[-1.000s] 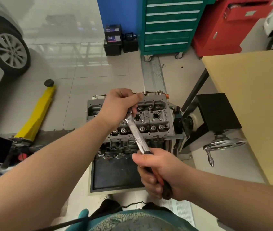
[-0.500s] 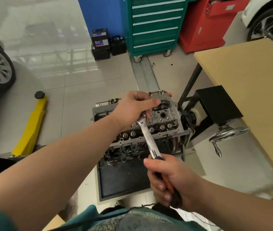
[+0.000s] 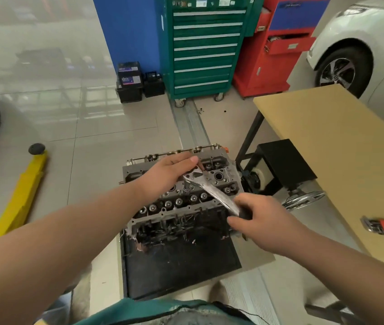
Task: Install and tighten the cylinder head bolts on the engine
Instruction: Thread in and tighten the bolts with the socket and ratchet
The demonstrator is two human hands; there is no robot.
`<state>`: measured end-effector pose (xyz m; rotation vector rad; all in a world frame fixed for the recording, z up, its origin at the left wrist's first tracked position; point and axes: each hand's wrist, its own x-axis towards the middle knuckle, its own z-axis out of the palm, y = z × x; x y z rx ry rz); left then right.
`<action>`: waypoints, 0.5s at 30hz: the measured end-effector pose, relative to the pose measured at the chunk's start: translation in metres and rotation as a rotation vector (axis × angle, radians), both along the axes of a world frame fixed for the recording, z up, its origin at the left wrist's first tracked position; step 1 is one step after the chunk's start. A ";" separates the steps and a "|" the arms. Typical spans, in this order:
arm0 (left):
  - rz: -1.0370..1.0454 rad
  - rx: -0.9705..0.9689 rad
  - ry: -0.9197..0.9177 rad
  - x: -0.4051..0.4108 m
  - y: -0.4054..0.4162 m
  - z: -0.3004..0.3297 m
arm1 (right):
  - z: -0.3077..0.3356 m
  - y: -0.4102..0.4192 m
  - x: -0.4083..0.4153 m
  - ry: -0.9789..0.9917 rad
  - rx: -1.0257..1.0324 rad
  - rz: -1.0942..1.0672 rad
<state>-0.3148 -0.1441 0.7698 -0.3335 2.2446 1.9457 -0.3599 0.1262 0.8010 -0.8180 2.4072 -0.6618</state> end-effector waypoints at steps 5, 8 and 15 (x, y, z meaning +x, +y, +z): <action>0.192 0.088 0.064 0.009 0.024 -0.004 | 0.008 0.008 -0.058 0.400 0.141 0.205; 0.327 0.032 0.085 0.008 0.039 -0.007 | 0.013 0.009 -0.090 0.495 0.145 0.329; 0.698 0.271 0.162 -0.005 0.068 -0.021 | 0.016 -0.036 -0.164 0.671 0.076 0.484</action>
